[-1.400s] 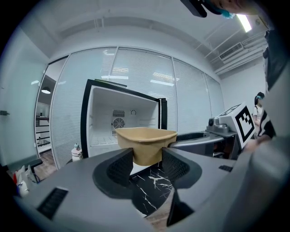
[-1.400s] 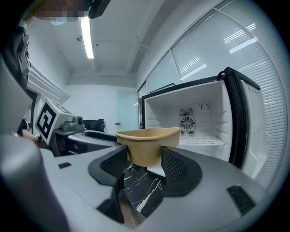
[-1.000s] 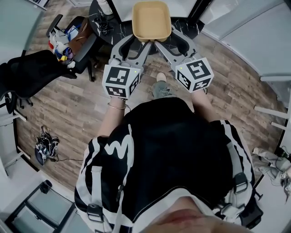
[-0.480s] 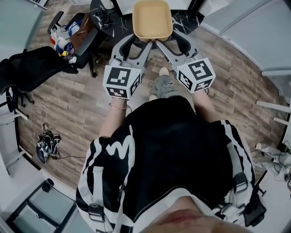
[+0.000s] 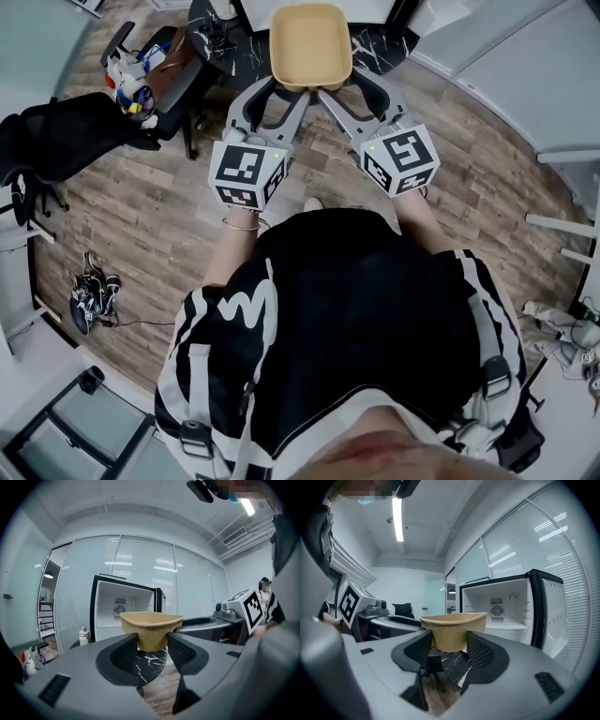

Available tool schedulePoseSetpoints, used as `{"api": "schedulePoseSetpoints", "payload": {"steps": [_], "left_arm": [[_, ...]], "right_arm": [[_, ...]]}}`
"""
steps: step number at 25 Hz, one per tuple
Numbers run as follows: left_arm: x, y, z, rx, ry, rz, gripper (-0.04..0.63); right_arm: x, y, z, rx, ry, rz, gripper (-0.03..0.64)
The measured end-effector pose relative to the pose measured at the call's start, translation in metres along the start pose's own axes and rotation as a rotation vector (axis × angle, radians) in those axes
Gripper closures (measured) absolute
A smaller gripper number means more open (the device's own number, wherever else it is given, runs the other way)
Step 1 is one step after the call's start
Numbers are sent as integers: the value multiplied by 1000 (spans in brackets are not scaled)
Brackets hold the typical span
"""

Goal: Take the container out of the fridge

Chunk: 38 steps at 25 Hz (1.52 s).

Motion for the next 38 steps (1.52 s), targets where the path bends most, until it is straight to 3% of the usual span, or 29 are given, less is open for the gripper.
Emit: {"api": "schedulePoseSetpoints", "payload": {"steps": [17, 38], "left_arm": [[-49, 12, 1, -14, -12, 22, 393], [-63, 12, 2, -20, -22, 14, 393]], "right_arm": [[-1, 47, -4, -7, -18, 26, 379], [-3, 62, -4, -13, -14, 14, 379]]}}
Point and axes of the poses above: the fingertips, and each gripper's own axes: y backward along the fingers, x to its left, z out of its top, the point moved 10 cm from there along y, backward along the fingers, and after that the axes turned 12 degrees about z, right-handed, at the moved point
